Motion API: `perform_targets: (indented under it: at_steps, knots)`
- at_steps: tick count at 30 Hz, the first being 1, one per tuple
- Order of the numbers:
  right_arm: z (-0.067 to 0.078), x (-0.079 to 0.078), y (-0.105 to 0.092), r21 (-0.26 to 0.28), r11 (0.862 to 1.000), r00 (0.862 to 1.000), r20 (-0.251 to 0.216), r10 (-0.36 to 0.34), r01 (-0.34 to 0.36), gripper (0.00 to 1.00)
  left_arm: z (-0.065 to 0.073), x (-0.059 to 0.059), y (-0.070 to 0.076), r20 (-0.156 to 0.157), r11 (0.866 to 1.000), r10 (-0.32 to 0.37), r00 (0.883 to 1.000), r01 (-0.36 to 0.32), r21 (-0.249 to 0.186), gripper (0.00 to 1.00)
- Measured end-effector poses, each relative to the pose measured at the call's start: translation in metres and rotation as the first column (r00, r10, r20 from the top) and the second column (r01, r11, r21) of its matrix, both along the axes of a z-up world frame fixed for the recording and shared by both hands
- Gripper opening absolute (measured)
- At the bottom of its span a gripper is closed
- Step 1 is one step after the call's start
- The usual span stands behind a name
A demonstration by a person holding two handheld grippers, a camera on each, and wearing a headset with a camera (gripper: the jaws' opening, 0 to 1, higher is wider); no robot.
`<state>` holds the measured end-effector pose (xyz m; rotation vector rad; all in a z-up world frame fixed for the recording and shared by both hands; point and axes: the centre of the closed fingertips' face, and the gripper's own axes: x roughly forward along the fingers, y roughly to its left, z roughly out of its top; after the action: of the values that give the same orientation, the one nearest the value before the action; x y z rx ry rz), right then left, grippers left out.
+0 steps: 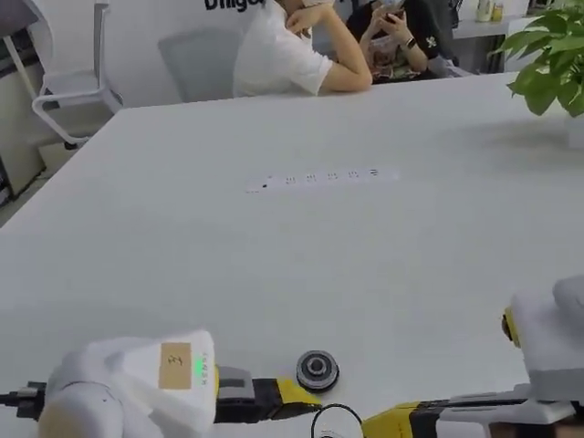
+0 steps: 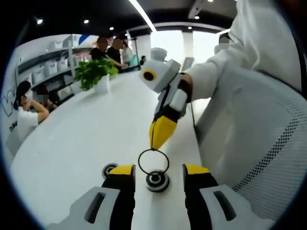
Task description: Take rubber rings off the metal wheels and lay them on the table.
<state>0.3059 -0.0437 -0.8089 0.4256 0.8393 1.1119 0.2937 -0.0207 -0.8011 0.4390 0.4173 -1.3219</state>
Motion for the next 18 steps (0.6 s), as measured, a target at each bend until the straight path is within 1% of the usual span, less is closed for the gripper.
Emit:
perform_targets:
  at_steps: [3,5,7,9,12,14,15,16,17,18]
  knots:
    - [0.007,0.000,-0.003,-0.007,1.000,1.000,0.023,-0.002,0.002,0.00,0.011,0.001,0.003,0.010,1.000,-0.004,1.000,0.004,-0.004,0.52]
    - [0.012,0.000,-0.005,-0.009,1.000,0.999,0.032,-0.002,0.002,0.00,0.020,0.002,0.005,0.034,1.000,-0.005,0.999,0.005,-0.008,0.55]
    - [0.018,0.000,-0.006,-0.007,1.000,0.999,0.046,-0.001,0.002,0.00,0.030,0.002,0.008,0.038,1.000,-0.003,0.999,0.004,-0.025,0.57]
    - [0.026,0.000,-0.006,0.002,1.000,0.998,0.070,0.003,-0.003,0.00,0.035,0.002,0.013,0.051,1.000,0.008,0.999,-0.007,-0.025,0.58]
    - [0.033,0.001,-0.009,0.011,1.000,0.997,0.078,0.001,-0.002,0.00,0.039,-0.005,0.023,0.048,1.000,0.013,0.999,-0.012,-0.020,0.64]
    - [0.038,0.001,-0.009,0.018,1.000,0.996,0.085,0.002,-0.003,0.00,0.039,-0.007,0.028,0.054,1.000,0.017,0.998,-0.016,-0.013,0.66]
    - [0.039,0.001,-0.009,0.019,1.000,0.996,0.088,0.001,-0.003,0.00,0.039,-0.008,0.036,0.062,1.000,0.027,0.998,-0.028,0.009,0.68]
    - [0.041,0.001,-0.009,0.019,1.000,0.996,0.091,0.002,-0.004,0.00,0.037,-0.008,0.041,0.071,0.999,0.035,0.997,-0.037,0.025,0.71]
    - [0.042,0.000,-0.009,0.018,1.000,0.996,0.094,0.004,-0.006,0.00,0.036,-0.007,0.050,0.089,0.997,0.049,0.995,-0.053,0.050,0.73]
    - [0.043,-0.001,-0.008,0.017,1.000,0.995,0.097,0.006,-0.007,0.00,0.036,-0.006,0.055,0.100,0.996,0.057,0.993,-0.063,0.057,0.76]
